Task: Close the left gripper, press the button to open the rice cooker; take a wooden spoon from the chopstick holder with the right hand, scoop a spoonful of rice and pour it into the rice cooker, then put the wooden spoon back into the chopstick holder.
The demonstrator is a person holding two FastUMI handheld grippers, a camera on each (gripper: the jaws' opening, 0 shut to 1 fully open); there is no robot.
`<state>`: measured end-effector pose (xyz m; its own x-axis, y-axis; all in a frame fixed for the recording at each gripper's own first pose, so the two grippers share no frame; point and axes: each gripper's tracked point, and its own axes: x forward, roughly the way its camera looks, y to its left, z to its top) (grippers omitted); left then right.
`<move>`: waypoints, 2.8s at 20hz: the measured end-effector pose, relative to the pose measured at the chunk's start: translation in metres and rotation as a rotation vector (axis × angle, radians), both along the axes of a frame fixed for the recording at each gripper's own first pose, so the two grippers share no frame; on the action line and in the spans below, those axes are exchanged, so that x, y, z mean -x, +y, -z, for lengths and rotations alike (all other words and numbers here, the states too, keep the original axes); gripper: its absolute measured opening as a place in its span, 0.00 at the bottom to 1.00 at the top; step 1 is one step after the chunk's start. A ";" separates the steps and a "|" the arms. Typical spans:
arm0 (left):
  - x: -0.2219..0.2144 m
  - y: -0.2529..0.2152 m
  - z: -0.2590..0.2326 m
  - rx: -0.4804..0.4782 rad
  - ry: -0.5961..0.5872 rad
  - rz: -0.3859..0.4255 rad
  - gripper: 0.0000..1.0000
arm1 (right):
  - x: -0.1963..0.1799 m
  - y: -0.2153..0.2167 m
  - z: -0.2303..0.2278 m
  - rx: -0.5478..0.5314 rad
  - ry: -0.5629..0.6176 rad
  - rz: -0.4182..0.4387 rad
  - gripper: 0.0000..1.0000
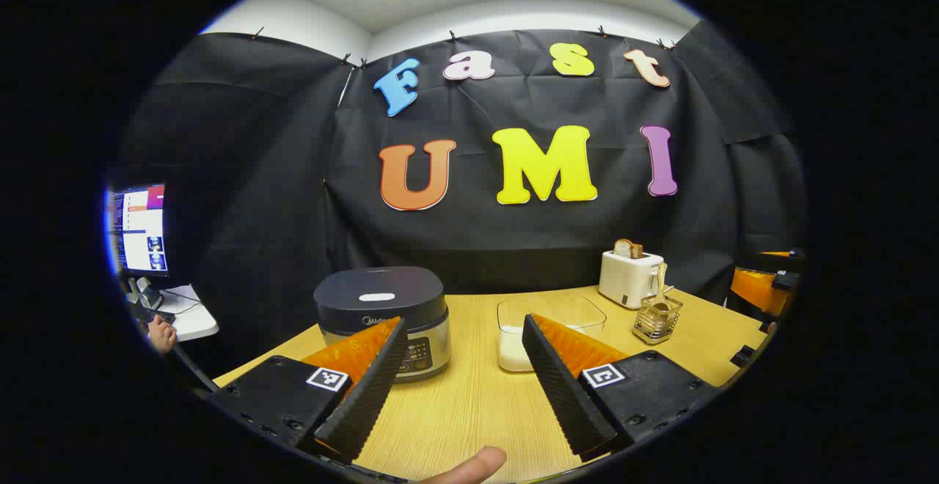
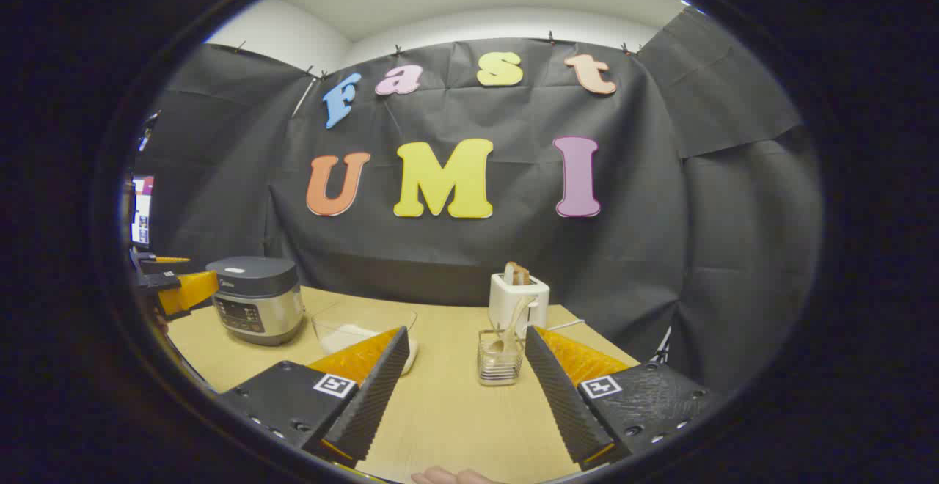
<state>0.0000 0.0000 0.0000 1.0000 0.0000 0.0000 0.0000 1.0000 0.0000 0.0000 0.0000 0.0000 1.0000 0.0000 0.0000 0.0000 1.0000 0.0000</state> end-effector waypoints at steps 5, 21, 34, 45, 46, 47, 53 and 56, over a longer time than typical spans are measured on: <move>-0.001 -0.001 0.002 0.002 0.009 0.007 1.00 | 0.003 0.006 -0.002 0.020 -0.016 -0.016 0.95; -0.035 0.036 0.001 0.025 0.065 -0.063 0.92 | -0.034 -0.017 0.002 0.021 -0.011 -0.040 0.95; -0.139 0.101 -0.012 0.019 0.275 -0.173 0.13 | -0.091 -0.038 0.018 -0.067 0.028 -0.101 0.97; -0.162 0.115 0.037 0.035 0.501 -0.224 0.02 | -0.124 -0.082 0.043 -0.045 0.029 -0.066 0.96; -0.161 0.114 0.035 0.039 0.492 -0.222 0.03 | -0.124 -0.082 0.041 -0.038 0.019 -0.069 0.96; -0.159 0.116 0.037 0.042 0.498 -0.226 0.03 | -0.123 -0.080 0.041 -0.037 0.011 -0.078 0.96; -0.154 0.113 0.046 0.096 0.533 -0.211 0.03 | -0.124 -0.071 0.046 -0.056 0.012 -0.122 0.96; -0.156 0.113 0.045 0.109 0.523 -0.200 0.03 | -0.122 -0.069 0.052 -0.077 0.034 -0.132 0.95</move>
<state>0.1564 0.1133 -0.0453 0.8472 0.1620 -0.5060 -0.2174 0.9747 -0.0519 0.1222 -0.0687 -0.0521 0.9907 0.1330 -0.0286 -0.1304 0.9883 0.0788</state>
